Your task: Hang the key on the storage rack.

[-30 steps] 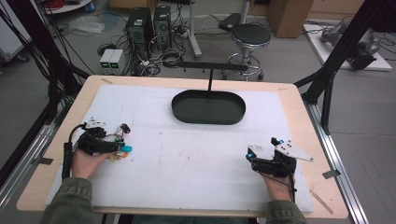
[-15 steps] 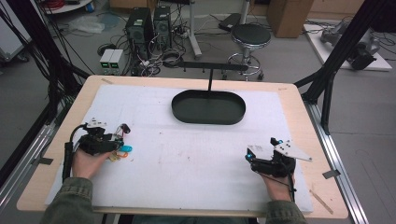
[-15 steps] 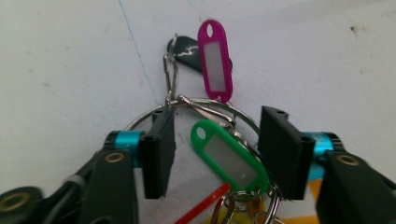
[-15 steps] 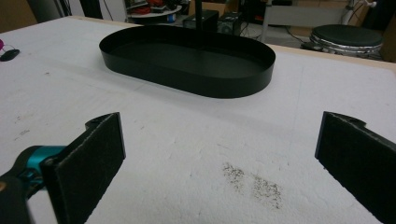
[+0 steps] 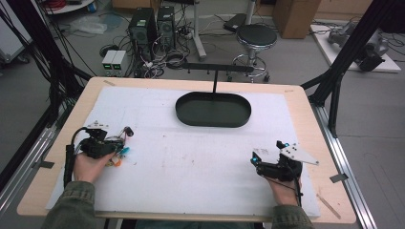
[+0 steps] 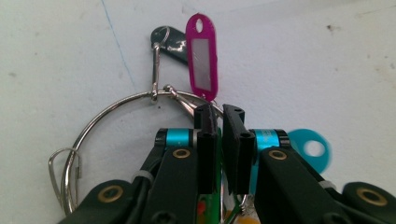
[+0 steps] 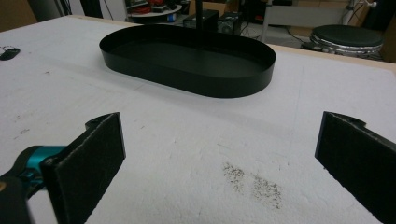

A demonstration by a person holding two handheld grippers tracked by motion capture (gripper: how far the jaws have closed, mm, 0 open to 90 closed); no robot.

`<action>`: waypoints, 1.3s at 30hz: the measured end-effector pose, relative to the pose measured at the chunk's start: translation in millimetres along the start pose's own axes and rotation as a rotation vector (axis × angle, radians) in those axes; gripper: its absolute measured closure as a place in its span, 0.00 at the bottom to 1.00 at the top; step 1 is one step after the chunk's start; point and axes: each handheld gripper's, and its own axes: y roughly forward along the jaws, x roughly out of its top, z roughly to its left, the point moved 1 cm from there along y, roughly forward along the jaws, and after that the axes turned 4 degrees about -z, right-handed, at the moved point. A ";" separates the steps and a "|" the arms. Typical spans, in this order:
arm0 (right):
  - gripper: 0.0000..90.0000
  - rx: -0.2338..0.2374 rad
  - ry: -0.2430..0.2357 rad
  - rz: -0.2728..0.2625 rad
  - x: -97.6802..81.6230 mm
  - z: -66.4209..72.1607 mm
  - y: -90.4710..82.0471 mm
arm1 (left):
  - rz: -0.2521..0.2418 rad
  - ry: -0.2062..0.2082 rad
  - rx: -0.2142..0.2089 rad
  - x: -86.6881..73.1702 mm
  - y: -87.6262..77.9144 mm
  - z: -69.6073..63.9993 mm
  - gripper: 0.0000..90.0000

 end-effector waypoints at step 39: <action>0.01 -0.004 -0.002 -0.010 0.3 -0.6 -0.5 | -0.179 -0.073 -0.084 14.0 -42.5 16.2 0.98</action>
